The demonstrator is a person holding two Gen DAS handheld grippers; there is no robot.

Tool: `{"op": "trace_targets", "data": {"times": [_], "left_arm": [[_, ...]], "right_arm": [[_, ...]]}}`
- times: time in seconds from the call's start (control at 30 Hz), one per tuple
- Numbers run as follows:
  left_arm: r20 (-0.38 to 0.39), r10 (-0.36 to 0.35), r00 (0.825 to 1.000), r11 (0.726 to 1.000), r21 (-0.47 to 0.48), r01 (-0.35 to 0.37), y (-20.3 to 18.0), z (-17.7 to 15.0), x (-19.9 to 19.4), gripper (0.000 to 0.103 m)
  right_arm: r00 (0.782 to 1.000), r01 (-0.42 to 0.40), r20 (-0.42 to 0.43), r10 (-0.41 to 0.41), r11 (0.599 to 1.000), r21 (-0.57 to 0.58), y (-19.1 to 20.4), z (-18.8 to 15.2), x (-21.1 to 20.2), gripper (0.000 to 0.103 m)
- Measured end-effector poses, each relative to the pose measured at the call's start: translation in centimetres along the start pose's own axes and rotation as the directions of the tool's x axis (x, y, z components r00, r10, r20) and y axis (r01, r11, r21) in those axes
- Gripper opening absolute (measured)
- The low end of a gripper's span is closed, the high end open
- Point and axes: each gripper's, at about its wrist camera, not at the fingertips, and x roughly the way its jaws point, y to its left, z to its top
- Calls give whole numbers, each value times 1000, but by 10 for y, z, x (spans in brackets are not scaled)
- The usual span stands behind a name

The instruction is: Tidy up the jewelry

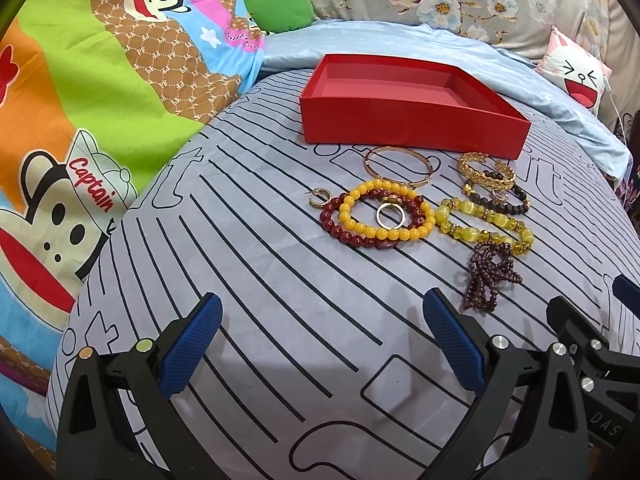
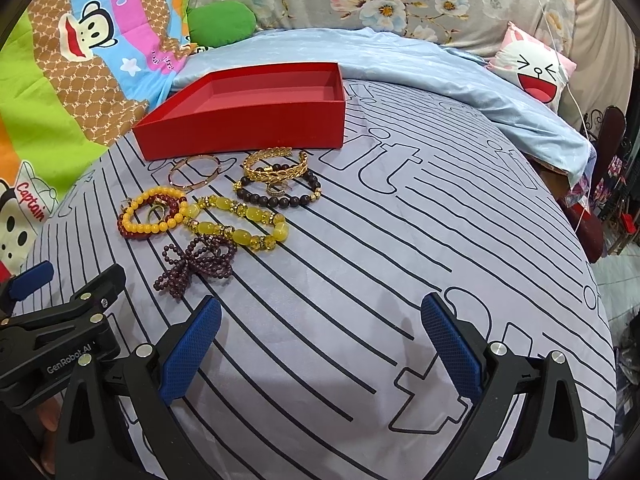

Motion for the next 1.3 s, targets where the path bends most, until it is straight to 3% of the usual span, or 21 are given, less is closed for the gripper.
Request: {"op": "trace_targets", "data": {"times": [0.8,1.3], "left_arm": [[20,-11,1000,1000,1,11,17,8,-19,96],[17,-15,1000,1000,5,15,17,23,2,96]], "right_arm": [[999,-35,20,35,999,7,-1,17,-9,96],[996,-71,50,71,997,5,18,78,42,96]]}}
